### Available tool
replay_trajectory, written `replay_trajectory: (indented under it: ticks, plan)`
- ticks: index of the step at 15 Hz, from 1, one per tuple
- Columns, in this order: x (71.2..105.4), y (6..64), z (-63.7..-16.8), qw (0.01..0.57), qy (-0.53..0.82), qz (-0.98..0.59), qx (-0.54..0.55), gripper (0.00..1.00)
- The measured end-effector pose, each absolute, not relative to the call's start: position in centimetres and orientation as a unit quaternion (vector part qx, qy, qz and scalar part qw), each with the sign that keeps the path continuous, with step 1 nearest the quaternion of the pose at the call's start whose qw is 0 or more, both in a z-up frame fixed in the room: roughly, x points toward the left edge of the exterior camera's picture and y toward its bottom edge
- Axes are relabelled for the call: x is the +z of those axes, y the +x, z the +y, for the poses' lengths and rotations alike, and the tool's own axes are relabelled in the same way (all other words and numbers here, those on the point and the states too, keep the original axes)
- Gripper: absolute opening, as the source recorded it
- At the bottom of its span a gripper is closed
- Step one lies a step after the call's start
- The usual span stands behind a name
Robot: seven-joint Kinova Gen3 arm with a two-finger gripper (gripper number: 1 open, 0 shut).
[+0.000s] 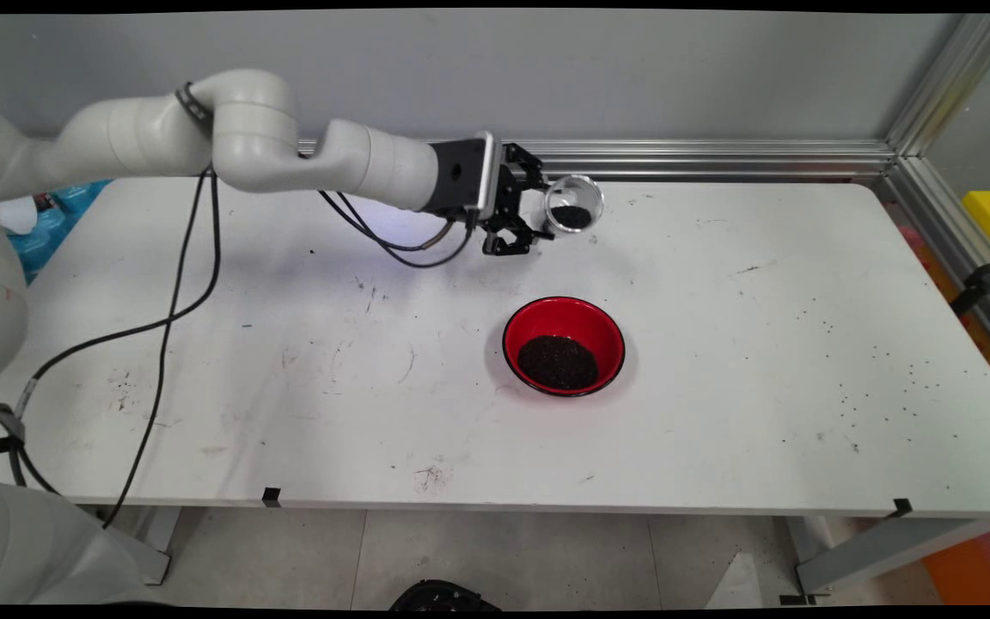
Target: Pour the black seasoning powder in the red bowl
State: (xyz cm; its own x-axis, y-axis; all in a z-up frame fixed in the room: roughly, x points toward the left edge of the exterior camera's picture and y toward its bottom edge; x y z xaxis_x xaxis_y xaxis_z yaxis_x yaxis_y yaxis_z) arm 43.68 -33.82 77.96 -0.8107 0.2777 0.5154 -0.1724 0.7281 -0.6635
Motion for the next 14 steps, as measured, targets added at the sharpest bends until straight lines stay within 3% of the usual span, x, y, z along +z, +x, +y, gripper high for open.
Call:
replay_trajectory:
  ticks: [14]
  plan:
    - [77.8, 48.6, -35.0, 0.369, 0.153, -0.885, 0.239, 0.00]
